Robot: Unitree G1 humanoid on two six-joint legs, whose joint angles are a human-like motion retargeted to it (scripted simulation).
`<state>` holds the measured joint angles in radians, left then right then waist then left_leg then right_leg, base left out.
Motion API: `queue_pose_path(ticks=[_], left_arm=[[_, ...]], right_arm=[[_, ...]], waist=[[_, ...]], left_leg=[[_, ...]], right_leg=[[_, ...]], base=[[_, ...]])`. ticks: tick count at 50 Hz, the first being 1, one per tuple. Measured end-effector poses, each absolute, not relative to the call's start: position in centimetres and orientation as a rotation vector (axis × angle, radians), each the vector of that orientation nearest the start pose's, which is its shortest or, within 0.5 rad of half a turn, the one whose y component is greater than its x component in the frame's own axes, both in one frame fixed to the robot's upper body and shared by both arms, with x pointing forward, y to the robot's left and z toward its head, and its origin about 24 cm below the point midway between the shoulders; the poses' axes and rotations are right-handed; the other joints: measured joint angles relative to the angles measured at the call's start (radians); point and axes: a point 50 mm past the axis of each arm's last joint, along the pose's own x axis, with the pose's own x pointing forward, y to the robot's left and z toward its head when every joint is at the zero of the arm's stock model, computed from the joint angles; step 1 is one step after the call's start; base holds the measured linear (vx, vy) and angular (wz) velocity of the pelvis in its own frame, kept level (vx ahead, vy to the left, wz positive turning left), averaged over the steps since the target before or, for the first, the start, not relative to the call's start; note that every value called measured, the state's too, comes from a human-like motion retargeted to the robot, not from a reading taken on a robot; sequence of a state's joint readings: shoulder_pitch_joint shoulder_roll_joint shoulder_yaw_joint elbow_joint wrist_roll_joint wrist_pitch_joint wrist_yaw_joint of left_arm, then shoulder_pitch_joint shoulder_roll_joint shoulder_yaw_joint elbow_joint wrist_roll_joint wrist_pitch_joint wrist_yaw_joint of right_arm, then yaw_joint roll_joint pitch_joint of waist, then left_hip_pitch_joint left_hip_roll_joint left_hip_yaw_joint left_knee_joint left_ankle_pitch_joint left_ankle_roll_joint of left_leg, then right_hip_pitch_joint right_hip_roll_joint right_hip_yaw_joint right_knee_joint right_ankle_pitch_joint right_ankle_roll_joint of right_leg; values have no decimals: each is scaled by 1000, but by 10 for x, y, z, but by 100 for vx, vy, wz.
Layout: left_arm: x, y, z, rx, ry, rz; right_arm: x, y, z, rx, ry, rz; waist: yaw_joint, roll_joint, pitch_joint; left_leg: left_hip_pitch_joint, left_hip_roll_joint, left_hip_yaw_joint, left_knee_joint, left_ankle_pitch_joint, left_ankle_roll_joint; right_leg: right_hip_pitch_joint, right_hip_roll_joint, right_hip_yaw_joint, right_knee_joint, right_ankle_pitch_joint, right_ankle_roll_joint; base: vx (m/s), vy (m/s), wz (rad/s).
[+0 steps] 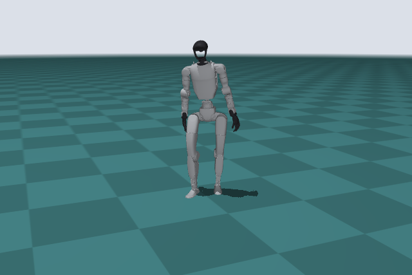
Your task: In place motions
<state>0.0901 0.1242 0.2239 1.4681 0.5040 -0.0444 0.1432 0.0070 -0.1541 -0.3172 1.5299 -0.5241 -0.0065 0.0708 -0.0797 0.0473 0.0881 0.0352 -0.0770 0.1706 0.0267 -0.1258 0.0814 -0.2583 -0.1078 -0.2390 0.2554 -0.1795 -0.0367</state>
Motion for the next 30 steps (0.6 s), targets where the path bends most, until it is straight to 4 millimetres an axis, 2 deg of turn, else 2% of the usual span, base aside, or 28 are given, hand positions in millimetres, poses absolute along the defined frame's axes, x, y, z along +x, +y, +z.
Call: queue_pose_path(ticks=[7, 12, 16, 20, 23, 25, 28, 30], left_arm=[[-44, 226, -171, 496, 1622, -44], [-49, 238, -168, 621, 1645, -112], [-44, 241, -168, 611, 1642, -86], [-26, 240, -170, 524, 1595, 1], [-8, 236, -172, 433, 1515, 48], [2, 233, -173, 379, 1470, 72], [13, 226, -174, 323, 1432, 93], [20, 221, -175, 297, 1406, 83]], right_arm=[[22, -223, -175, -281, 1516, 53], [32, -229, -173, -143, 1506, -62], [27, -233, -172, -45, 1522, -184], [15, -231, -172, 52, 1560, -287], [6, -226, -172, 101, 1598, -310], [1, -222, -173, 115, 1621, -302], [-6, -215, -173, 114, 1650, -265], [-9, -211, -174, 102, 1668, -231]], waist=[[-52, 6, -12], [-116, 20, -8], [-144, 36, -45], [-122, 37, -90], [-121, 37, -109], [-141, 34, -120], [-168, 6, -134], [-164, -48, -146]], left_leg=[[54, 50, 345, 9, -111, -9], [95, 80, 582, 25, -153, -58], [136, 80, 768, 19, -173, -106], [176, 60, 905, 6, -176, -138], [209, 64, 945, 9, -155, -153], [228, 67, 955, 19, -130, -145], [258, 72, 935, 59, -57, -92], [272, 70, 894, 123, 4, 4]], right_leg=[[20, -54, -428, -38, -102, -6], [98, -60, -798, -68, -89, 52], [157, -30, -1025, -126, -4, 98], [135, -11, -1001, -143, 47, 107], [93, -1, -849, -117, 28, 78], [80, 3, -776, -109, 24, 79], [94, -7, -712, -125, 30, 98], [110, -48, -671, -136, 39, 100]], base=[[-3, -23, -372], [-2, -23, -322], [13, -16, -258], [23, -15, -231], [34, -19, -160], [35, -19, -95], [36, -21, -68], [39, -18, -95]])
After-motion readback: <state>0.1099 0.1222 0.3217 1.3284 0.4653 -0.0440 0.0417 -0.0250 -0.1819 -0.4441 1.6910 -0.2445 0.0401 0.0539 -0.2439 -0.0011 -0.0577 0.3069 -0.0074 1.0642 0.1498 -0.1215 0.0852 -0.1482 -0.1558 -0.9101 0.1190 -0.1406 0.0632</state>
